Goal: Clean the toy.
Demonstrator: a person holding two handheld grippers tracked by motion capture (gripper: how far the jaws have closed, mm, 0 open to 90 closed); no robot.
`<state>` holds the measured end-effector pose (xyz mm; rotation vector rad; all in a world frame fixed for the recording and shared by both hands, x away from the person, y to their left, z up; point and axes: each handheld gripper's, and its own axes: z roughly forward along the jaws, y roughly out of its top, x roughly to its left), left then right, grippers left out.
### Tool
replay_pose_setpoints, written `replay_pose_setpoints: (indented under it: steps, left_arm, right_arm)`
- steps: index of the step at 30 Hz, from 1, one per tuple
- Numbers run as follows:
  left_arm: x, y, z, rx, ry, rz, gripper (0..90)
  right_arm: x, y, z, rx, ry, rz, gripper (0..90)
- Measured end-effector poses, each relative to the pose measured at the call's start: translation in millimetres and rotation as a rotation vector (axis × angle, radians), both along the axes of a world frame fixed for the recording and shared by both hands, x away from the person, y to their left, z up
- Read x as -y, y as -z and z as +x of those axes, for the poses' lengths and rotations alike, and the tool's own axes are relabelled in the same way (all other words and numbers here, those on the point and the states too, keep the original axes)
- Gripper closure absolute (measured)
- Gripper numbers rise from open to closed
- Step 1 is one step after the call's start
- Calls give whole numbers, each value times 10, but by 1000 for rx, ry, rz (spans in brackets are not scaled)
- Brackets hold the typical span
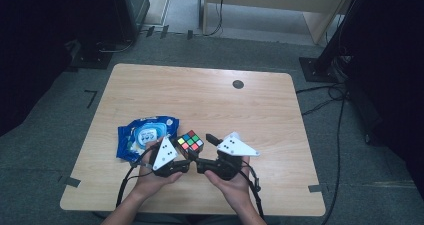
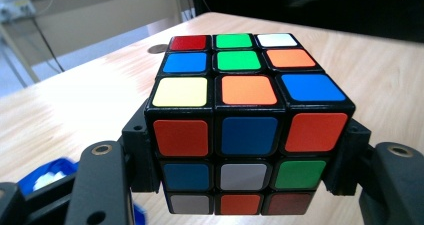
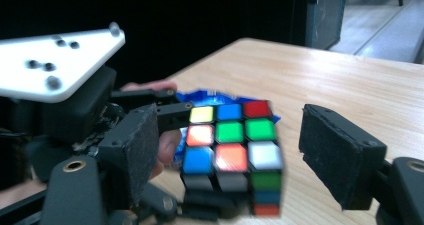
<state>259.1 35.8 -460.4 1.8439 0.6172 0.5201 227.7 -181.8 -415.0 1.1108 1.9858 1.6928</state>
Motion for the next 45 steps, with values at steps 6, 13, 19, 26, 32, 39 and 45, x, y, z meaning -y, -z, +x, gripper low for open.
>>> replay_pose_setpoints:
  steps: [6,13,19,26,32,39,45]
  left_arm:
    - [-190,-97,126,-64,-45,-92,342]
    - [-244,-153,146,-107,-45,-156,342]
    - [-191,-151,106,-152,-10,-176,341]
    - [-83,-142,53,-193,23,-196,341]
    - [-96,-160,76,-235,38,-215,337]
    - [-91,-224,121,-311,69,-149,308]
    - [-91,-249,169,-380,112,-97,311]
  right_arm:
    - [209,177,42,-18,1,78,234]
    - [93,533,152,-55,-66,36,205]
    - [-119,511,115,30,-82,-23,179]
    - [-258,528,33,173,-25,-170,322]
    - [-248,521,2,256,-21,-246,343]
    - [-250,535,-54,417,-55,-449,345]
    - [-274,554,-114,568,-78,-652,346]
